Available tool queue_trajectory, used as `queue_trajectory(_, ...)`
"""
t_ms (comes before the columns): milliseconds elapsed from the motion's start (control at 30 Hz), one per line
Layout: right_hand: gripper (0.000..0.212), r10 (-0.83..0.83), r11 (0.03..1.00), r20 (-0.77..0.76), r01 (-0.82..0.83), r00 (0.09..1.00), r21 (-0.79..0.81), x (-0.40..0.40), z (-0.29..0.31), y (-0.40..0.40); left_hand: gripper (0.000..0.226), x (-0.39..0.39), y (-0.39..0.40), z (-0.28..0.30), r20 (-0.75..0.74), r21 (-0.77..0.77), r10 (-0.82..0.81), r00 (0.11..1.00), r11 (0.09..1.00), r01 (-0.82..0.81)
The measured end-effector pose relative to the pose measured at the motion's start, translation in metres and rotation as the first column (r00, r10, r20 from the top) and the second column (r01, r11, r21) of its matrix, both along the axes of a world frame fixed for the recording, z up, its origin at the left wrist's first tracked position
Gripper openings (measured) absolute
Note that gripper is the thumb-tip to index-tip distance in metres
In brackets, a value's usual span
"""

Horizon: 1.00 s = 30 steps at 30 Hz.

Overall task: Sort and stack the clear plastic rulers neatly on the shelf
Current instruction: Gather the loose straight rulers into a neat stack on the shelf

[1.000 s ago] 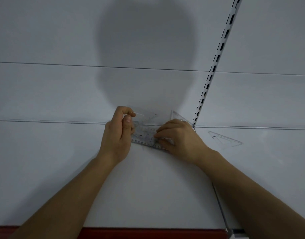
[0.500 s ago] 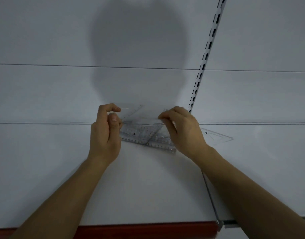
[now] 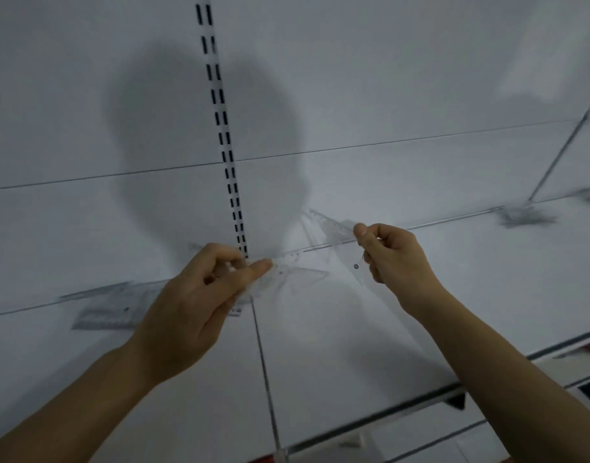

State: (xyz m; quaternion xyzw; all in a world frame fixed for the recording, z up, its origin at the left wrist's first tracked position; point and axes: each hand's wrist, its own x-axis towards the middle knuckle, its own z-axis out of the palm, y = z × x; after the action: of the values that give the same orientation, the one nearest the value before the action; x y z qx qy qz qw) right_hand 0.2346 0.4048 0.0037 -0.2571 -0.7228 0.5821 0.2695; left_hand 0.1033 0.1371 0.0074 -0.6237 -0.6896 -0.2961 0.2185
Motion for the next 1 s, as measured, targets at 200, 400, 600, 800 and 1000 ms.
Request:
queue_trajectory(200, 0.021, -0.119, 0.991, -0.072, 0.113, 0.990, -0.078, 0.086, -0.007, 0.121, 0.044, 0.050, 0.137, -0.003, -0.051, -0.042, -0.070, 0.996, 0.997, 0.067)
queue_trajectory(400, 0.015, -0.168, 0.980, -0.079, 0.158, 0.983, -0.120, 0.175, -0.018, 0.256, 0.052, 0.113, 0.295, -0.019, 0.017, -0.078, -0.099, 0.995, 0.992, 0.100)
queue_trajectory(600, 0.014, -0.245, 0.954, -0.043, 0.233, 0.969, -0.189, 0.225, -0.032, 0.359, 0.040, 0.154, 0.427, -0.041, 0.162, -0.050, -0.110, 0.981, 0.992, 0.119)
queue_trajectory(800, 0.013, -0.186, 0.961, -0.040, 0.173, 0.982, -0.216, 0.235, -0.040, 0.396, 0.033, 0.168, 0.520, -0.055, 0.213, -0.051, -0.024, 0.977, 0.998, 0.036)
queue_trajectory(1000, 0.011, -0.175, 0.958, -0.066, 0.155, 0.982, -0.243, 0.241, -0.042, 0.402, 0.031, 0.161, 0.569, -0.068, 0.283, -0.136, 0.138, 0.949, 0.985, -0.103)
